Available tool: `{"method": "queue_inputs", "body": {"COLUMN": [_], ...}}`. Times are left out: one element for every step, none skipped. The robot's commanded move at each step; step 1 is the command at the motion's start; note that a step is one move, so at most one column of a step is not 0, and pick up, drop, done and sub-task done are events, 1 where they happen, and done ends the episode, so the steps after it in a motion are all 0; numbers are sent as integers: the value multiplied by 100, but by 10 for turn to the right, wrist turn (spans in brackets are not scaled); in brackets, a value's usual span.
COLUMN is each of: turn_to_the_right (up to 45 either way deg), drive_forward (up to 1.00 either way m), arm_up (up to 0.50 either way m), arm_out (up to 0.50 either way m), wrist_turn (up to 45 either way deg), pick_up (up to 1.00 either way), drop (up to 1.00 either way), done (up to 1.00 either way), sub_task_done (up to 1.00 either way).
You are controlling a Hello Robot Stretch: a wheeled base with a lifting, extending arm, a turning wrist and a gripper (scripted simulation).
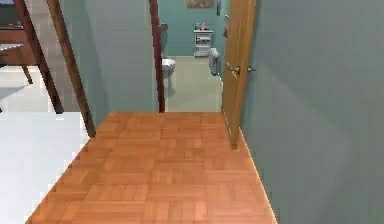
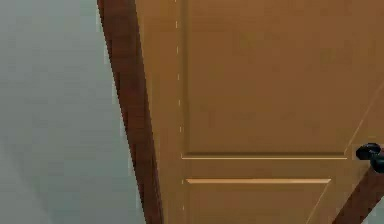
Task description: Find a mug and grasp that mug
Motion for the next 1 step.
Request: {"method": "queue_inputs", "body": {"turn_to_the_right": [-450], "drive_forward": [0], "arm_up": [0], "arm_out": [0], "wrist_turn": [0], "pick_up": [0], "drop": [0], "done": [0], "sub_task_done": [0]}}
